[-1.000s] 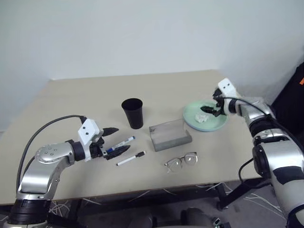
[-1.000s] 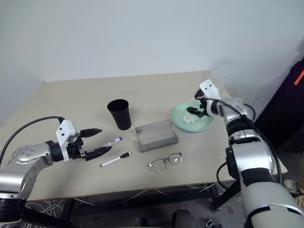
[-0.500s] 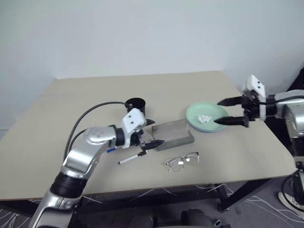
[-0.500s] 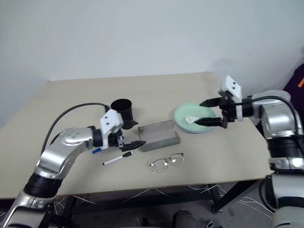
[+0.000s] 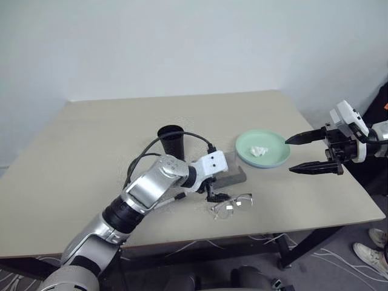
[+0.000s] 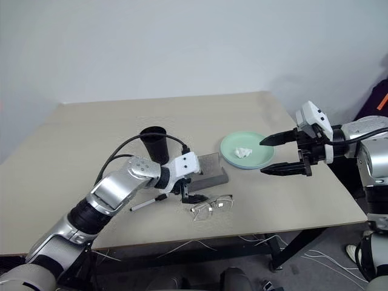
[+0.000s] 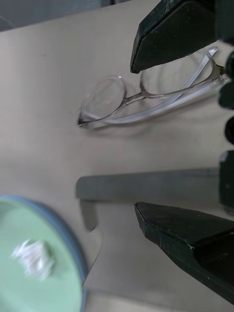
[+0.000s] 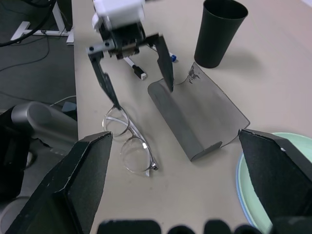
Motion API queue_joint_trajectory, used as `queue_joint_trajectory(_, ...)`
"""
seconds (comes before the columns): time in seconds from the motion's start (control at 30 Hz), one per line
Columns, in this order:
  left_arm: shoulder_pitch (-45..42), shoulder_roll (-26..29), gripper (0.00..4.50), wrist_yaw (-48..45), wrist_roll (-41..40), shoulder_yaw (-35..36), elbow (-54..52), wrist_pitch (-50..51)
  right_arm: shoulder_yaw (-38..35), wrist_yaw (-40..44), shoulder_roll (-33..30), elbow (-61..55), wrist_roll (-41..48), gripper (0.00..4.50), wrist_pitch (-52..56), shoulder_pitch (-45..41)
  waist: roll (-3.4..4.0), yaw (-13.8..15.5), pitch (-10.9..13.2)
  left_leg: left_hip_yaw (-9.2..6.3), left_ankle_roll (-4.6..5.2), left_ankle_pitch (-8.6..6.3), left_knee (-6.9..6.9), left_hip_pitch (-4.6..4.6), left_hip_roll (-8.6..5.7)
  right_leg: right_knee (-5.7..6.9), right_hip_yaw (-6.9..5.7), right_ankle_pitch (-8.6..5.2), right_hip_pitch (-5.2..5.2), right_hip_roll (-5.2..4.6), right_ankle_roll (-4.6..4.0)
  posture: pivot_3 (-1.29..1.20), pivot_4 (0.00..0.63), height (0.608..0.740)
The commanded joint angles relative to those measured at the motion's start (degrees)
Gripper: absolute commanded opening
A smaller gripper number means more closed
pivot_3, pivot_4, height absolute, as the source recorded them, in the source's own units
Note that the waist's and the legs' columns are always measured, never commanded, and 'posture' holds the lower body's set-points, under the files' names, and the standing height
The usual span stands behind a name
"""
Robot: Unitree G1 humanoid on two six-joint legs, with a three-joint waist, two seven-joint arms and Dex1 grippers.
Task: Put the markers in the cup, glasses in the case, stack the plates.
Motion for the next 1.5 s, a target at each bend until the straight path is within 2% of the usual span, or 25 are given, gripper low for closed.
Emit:
queue_joint_trajectory(0.03,-3.87,-2.08,4.50,0.32,2.64,-2.82,1.19,2.18,-1.33,-1.23,0.79,-1.63,1.17,4.46,-0.89,0.47,-0.01,0.18,0.00,0.00,0.00,0.00,0.00,-0.01,0.00,0.00,0.01,0.00,0.00,0.01,0.00,0.00,0.000,0.732)
queue_joint_trajectory(0.63,-12.60,-9.34,4.50,-0.90,7.11,-11.64,8.96,7.96,-1.02,-3.99,2.21,-3.52,1.55,4.46,-0.40,3.05,-0.02,0.64,0.02,0.02,0.01,0.00,0.01,-0.05,-0.10,0.00,0.32,0.00,-0.03,0.10,0.01,0.00,0.000,0.732)
queue_joint_trajectory(0.77,-13.34,-9.99,3.65,-1.59,7.65,-12.92,9.91,7.92,-0.94,-4.28,2.42,-3.55,1.53,4.50,-0.50,3.23,-0.02,0.65,0.02,0.02,0.02,0.00,0.00,-0.04,-0.09,0.01,0.36,-0.01,-0.04,0.14,0.01,0.00,0.000,0.732)
queue_joint_trajectory(1.03,-13.35,-9.47,0.72,-3.05,9.02,-15.35,9.47,8.08,-0.92,-5.12,2.57,-4.26,1.55,4.50,0.20,3.39,-0.01,0.65,0.02,0.05,0.02,0.00,0.01,-0.05,-0.12,0.01,0.52,0.00,-0.04,0.18,0.01,0.00,0.000,0.732)
queue_joint_trajectory(1.5,-13.71,-9.07,0.72,-5.32,9.57,-15.27,9.50,6.56,-0.23,-6.40,3.03,-4.38,0.99,4.50,0.97,2.67,-0.01,0.64,0.02,0.08,0.03,0.00,0.04,-0.04,-0.13,0.03,0.66,-0.01,-0.03,0.24,0.02,0.00,0.000,0.732)
